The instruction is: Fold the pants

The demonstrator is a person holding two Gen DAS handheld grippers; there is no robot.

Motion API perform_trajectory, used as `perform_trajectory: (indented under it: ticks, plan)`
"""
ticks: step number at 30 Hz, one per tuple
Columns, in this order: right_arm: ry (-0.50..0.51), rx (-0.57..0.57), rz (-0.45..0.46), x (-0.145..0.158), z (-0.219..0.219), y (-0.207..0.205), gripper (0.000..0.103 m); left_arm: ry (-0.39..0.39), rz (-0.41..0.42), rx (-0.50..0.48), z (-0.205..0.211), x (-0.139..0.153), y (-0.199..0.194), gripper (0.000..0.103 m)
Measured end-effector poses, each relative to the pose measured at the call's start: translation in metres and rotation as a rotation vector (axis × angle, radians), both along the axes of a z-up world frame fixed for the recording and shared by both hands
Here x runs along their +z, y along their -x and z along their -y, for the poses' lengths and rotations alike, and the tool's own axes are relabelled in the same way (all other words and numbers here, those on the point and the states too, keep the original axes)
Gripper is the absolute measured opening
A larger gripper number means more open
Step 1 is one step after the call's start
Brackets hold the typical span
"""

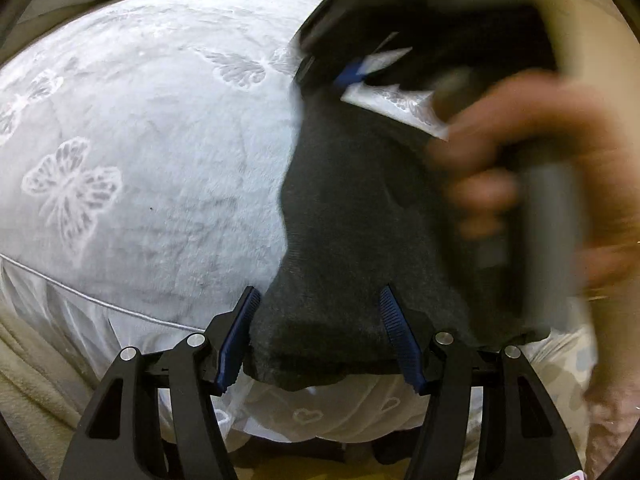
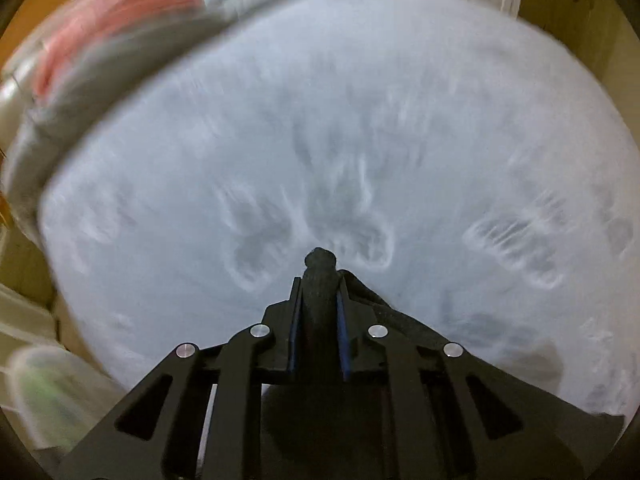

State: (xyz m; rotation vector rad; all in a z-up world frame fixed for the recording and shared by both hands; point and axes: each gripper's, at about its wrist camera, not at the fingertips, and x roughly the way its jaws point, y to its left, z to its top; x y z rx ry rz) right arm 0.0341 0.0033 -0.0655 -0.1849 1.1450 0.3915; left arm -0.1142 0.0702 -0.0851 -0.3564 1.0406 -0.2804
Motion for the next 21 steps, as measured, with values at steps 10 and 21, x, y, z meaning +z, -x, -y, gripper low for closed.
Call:
perform_trajectory:
  ticks: [10, 21]
  plan:
    - [-0.258, -0.100, 0.182, 0.073, 0.080, 0.051, 0.048, 0.000, 0.007, -0.001, 0.002, -0.002, 0.006, 0.060]
    - [-0.198, -0.632, 0.160, 0.043, 0.305, 0.188, 0.053, 0.041, 0.025, 0.017, -0.013, -0.001, 0.003, 0.057]
